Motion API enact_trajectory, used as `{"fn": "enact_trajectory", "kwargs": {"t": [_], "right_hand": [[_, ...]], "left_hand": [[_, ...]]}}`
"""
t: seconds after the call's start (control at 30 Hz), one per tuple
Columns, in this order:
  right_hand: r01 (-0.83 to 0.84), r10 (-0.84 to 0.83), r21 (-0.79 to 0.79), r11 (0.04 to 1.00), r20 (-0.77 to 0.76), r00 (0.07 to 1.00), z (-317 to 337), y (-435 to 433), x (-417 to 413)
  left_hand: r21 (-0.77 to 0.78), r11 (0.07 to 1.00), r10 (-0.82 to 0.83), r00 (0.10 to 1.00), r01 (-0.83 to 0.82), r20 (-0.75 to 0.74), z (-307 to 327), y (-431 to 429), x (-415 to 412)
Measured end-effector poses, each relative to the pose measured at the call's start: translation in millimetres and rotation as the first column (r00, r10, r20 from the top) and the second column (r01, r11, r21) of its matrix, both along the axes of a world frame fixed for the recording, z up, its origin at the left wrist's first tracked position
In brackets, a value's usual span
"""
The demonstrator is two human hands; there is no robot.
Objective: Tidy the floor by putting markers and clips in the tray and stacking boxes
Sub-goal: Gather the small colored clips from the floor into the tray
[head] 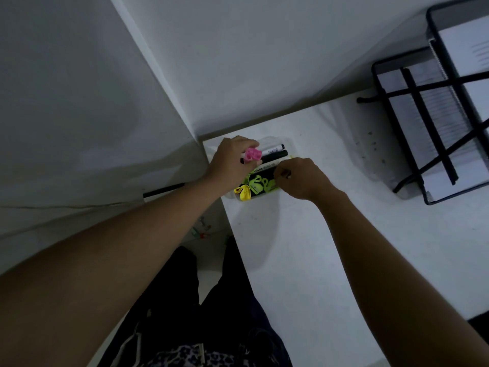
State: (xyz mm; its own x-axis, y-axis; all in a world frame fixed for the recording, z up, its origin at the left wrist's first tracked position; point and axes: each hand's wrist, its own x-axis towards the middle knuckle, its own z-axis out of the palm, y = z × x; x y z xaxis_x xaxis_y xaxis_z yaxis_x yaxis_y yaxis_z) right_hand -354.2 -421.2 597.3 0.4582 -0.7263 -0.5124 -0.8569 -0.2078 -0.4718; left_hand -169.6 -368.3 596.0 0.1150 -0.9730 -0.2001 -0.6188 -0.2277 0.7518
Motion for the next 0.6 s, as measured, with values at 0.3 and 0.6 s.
{"fn": "enact_trajectory", "kwargs": {"t": [0.3,0.6], "right_hand": [[0.245,-0.239,0.005,0.969,0.251,0.938,-11.4,6.8,16.4],[0.181,-0.147,-0.141,0.973,0.224,0.964,-26.1,12.2,19.8]], "left_hand": [[-0.042,0.972,-0.234,0.972,0.232,-0.038,3.6,1.8,-7.3],[0.048,0.945,-0.325,0.906,0.325,0.269,-13.2,16.7,9.5]]}}
